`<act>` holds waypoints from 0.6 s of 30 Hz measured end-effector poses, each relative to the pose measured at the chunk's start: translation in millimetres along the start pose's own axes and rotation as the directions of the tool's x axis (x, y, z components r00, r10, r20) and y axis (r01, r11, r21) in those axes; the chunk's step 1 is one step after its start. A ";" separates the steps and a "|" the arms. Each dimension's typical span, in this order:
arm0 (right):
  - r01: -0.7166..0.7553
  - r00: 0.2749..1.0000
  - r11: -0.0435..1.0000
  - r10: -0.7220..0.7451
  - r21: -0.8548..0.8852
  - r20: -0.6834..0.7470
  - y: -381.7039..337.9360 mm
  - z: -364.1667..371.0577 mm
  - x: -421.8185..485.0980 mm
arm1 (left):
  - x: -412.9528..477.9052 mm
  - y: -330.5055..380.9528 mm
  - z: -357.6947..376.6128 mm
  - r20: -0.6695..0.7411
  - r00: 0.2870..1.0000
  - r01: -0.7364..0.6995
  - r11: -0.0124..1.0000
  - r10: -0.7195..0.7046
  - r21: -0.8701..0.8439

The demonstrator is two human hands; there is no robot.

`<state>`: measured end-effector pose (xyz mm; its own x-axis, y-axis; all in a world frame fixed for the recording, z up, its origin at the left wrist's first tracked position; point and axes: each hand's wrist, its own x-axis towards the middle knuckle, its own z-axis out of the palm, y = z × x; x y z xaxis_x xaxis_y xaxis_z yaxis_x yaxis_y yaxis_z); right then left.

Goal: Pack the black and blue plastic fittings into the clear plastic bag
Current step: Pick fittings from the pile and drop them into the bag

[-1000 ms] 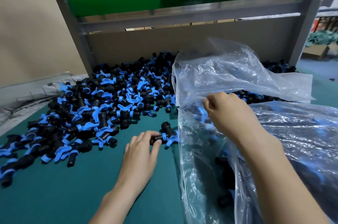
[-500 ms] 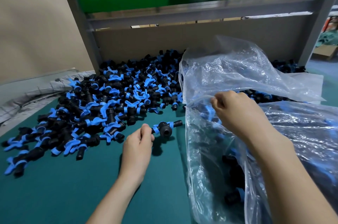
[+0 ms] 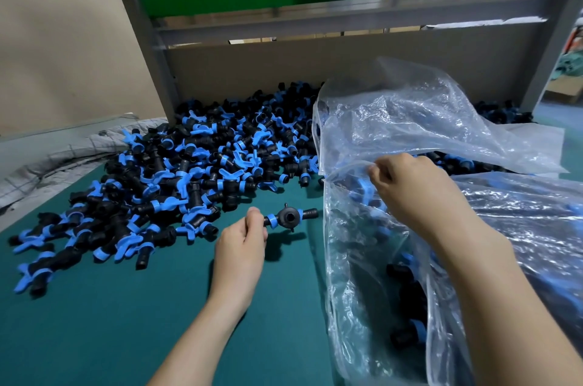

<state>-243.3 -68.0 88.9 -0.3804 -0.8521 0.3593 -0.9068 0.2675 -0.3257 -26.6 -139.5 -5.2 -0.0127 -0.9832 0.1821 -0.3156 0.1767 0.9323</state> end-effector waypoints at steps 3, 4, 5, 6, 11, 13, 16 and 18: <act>-0.001 1.000 1.000 0.001 0.005 0.000 -0.7 -0.5 -0.7 | -0.5 -1.3 0.4 0.002 1.000 -0.005 1.000 0.005 -0.021; -0.001 1.000 1.000 0.001 0.005 0.000 -1.3 -0.9 -0.8 | -0.8 -2.2 0.5 -0.003 1.000 -0.008 0.999 0.008 -0.041; -0.002 1.000 1.000 0.002 0.005 -0.002 -1.8 -1.2 -0.9 | -1.5 -2.4 0.0 -0.006 1.000 -0.020 0.997 0.020 -0.069; -0.004 1.000 1.000 0.004 0.006 -0.003 -2.3 -1.8 -0.8 | -2.9 -0.9 -0.8 -0.006 0.999 -0.044 0.994 0.043 -0.103; -0.006 1.000 0.999 0.007 0.052 -0.009 -4.2 -6.1 -0.1 | -25.7 24.3 -3.2 0.081 0.971 -0.195 0.938 0.227 -0.285; -0.012 1.000 0.997 0.013 0.072 -0.015 -5.0 -9.4 -0.2 | -40.7 35.0 -1.5 0.141 0.945 -0.235 0.913 0.295 -0.333; -0.005 0.999 0.994 0.008 0.109 -0.031 -7.0 -15.4 0.0 | -59.6 45.2 11.6 0.209 0.913 -0.262 0.896 0.351 -0.359; 0.008 0.999 0.991 -0.002 0.132 -0.048 -8.9 -19.3 -0.7 | -67.9 51.0 27.7 0.264 0.904 -0.229 0.902 0.337 -0.366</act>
<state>-238.5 -61.0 108.4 -0.3872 -0.8302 0.4011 -0.8780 0.1993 -0.4352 -68.2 -65.1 21.4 -0.3684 -0.8411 0.3962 0.0660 0.4014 0.9135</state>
